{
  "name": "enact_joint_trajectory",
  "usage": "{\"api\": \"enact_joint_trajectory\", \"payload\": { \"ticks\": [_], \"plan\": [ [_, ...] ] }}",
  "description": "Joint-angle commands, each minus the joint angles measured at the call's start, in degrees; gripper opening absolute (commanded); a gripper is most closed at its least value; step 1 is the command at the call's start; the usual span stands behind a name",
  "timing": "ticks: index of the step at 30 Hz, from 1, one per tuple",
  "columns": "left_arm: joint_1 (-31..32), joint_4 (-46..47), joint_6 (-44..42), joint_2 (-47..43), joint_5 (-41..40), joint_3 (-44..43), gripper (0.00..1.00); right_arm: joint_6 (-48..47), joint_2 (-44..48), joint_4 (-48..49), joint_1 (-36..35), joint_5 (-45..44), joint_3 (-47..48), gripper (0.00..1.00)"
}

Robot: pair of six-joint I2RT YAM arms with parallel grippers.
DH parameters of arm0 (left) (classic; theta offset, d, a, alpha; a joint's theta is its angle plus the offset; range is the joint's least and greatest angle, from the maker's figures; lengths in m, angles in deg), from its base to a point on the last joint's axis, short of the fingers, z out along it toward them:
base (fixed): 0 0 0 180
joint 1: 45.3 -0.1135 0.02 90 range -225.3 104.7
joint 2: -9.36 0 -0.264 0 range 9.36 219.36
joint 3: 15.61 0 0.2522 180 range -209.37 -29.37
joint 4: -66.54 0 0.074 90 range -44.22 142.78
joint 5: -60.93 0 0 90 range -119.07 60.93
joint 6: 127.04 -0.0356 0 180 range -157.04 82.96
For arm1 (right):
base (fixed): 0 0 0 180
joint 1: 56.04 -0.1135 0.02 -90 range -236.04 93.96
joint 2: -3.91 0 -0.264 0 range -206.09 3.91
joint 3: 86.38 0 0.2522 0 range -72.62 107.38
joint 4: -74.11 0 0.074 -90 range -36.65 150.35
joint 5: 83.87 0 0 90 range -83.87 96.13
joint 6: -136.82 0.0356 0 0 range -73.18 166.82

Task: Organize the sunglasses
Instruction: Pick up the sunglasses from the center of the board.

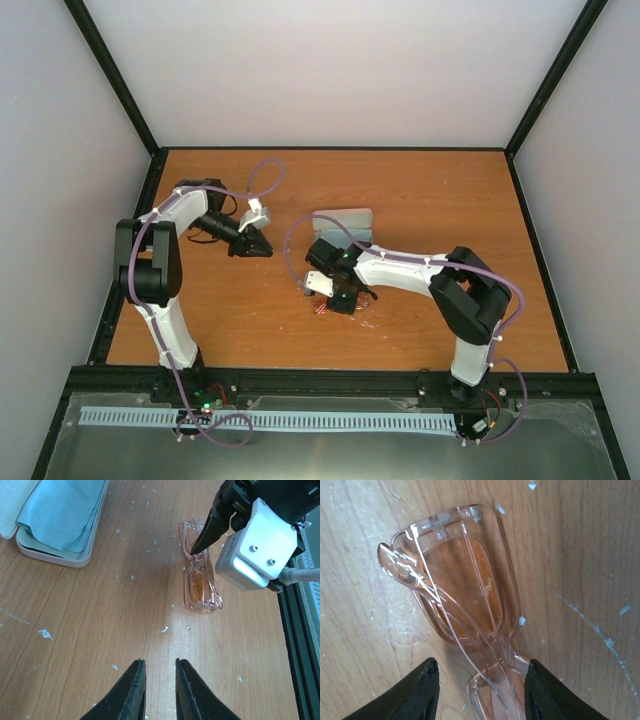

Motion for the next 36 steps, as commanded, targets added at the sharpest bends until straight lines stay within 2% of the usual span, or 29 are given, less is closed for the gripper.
{"api": "enact_joint_trajectory", "payload": {
  "ticks": [1, 6, 15, 19, 24, 31, 36],
  "plan": [
    [-0.03, -0.51, -2.34, -1.83, 1.69, 0.25, 0.20, -0.39, -1.33, 1.10, -0.03, 0.36, 0.84, 0.42],
    [-0.03, -0.64, -2.61, -1.66, 1.92, 0.55, 0.20, -0.06, -1.62, 0.49, -0.03, -0.76, 1.70, 0.23],
    [-0.03, -0.58, -2.78, -1.35, 2.35, 0.59, 0.19, -0.38, -1.22, -1.23, -0.03, -2.99, 2.96, 0.06],
    [-0.03, -0.51, -2.78, -1.31, 2.27, 0.68, 0.20, -0.95, -0.52, -1.36, -0.03, -5.91, 3.66, 0.03],
    [-0.03, -0.51, -2.65, -1.30, 2.33, 0.55, 0.20, -2.28, 2.78, 2.67, -0.03, -14.75, 3.19, 0.03],
    [-0.03, -0.38, -2.18, -1.16, 2.85, 0.14, 0.19, -6.18, 8.26, 18.46, 0.36, -30.37, -1.22, 0.03],
    [-0.03, -0.62, -2.16, -1.30, 2.81, 0.10, 0.19, -15.95, 11.39, 29.91, 1.41, -29.62, -7.87, 0.03]
  ]
}}
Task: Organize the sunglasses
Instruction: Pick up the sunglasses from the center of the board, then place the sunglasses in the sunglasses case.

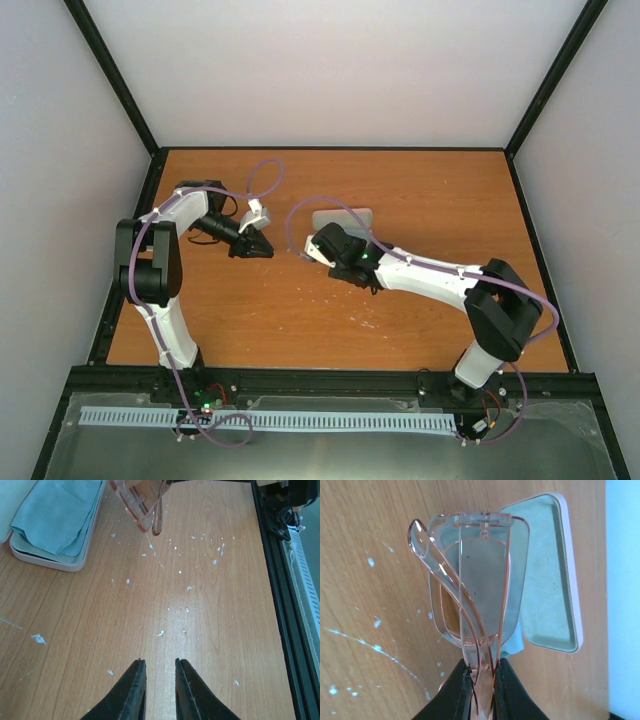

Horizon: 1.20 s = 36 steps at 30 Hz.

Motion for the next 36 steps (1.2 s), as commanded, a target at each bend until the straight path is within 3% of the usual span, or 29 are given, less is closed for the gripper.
{"api": "enact_joint_trajectory", "payload": {
  "ticks": [1, 12, 20, 36],
  "plan": [
    [-0.03, -0.62, -1.67, -1.28, 1.51, -0.66, 0.19, -10.19, 3.45, 13.92, 1.30, -2.37, -6.41, 0.03],
    [-0.03, -0.10, -0.41, -1.13, 2.25, -0.68, 0.19, -23.22, 4.19, 20.93, 10.29, 8.80, -8.73, 0.03],
    [-0.03, 1.22, 0.62, -1.92, 2.45, 0.83, 0.19, -27.44, 0.53, 11.85, 15.05, 22.74, -4.14, 0.03],
    [-0.04, 3.82, 2.50, -3.71, 4.04, 4.83, 0.19, -31.99, -9.10, 10.90, 17.57, 26.37, 3.36, 0.03]
  ]
}}
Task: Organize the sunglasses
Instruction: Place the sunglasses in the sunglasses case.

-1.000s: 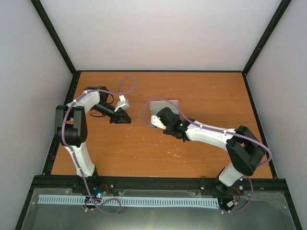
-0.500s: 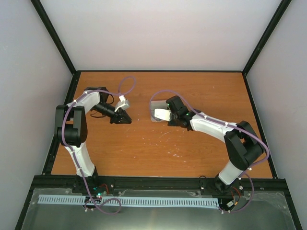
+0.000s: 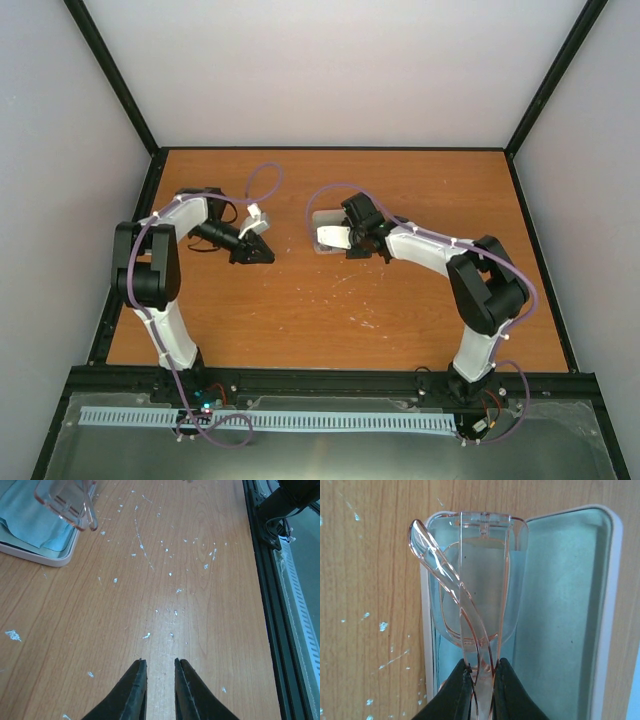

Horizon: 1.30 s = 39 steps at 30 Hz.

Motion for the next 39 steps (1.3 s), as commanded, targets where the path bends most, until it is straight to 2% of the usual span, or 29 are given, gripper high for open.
{"api": "enact_joint_trajectory", "payload": {
  "ticks": [1, 22, 39],
  "plan": [
    [-0.03, 1.21, 0.12, -2.31, 1.94, 0.44, 0.19, -1.92, -3.23, -0.07, 1.46, 2.17, 3.16, 0.03],
    [-0.03, 1.66, 0.80, 0.36, 3.08, -1.41, 0.19, -2.56, -8.94, -0.72, 3.29, 5.10, 7.26, 0.03],
    [-0.03, 1.26, -1.31, 0.66, 3.08, -1.23, 0.22, -1.60, -12.68, -2.71, 3.29, 2.40, 9.80, 0.04]
  ]
}}
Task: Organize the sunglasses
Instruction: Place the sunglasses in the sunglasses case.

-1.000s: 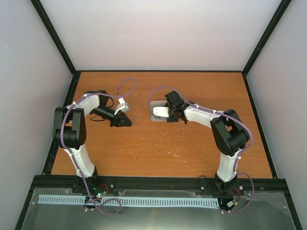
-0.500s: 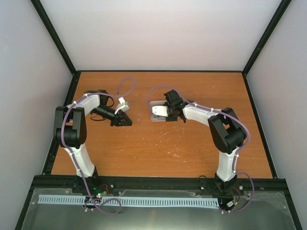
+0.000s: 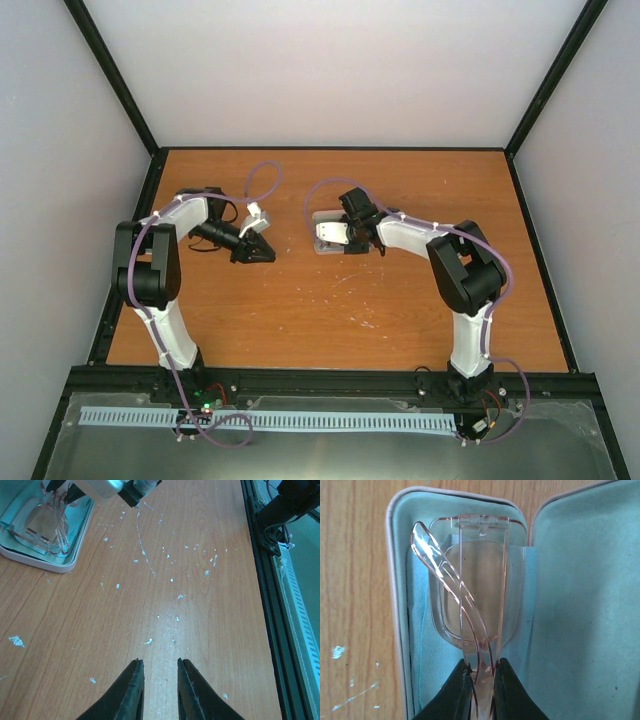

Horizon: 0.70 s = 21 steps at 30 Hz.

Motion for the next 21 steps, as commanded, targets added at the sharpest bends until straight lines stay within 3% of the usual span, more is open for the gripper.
{"api": "enact_joint_trajectory", "payload": {
  "ticks": [1, 10, 21],
  "plan": [
    [-0.03, 0.06, -2.54, 0.60, 1.70, -1.43, 0.22, 0.32, -2.18, -0.85, 0.39, -1.60, 2.31, 0.05],
    [-0.12, 0.26, -3.24, 0.78, 1.42, -1.16, 0.24, 0.96, -2.09, -2.27, 0.25, -1.52, 2.27, 0.30],
    [-0.13, 0.01, -3.26, 0.27, 1.54, -0.98, 0.25, 5.32, -2.10, -3.02, 0.26, -0.93, 5.19, 0.36]
  ]
}}
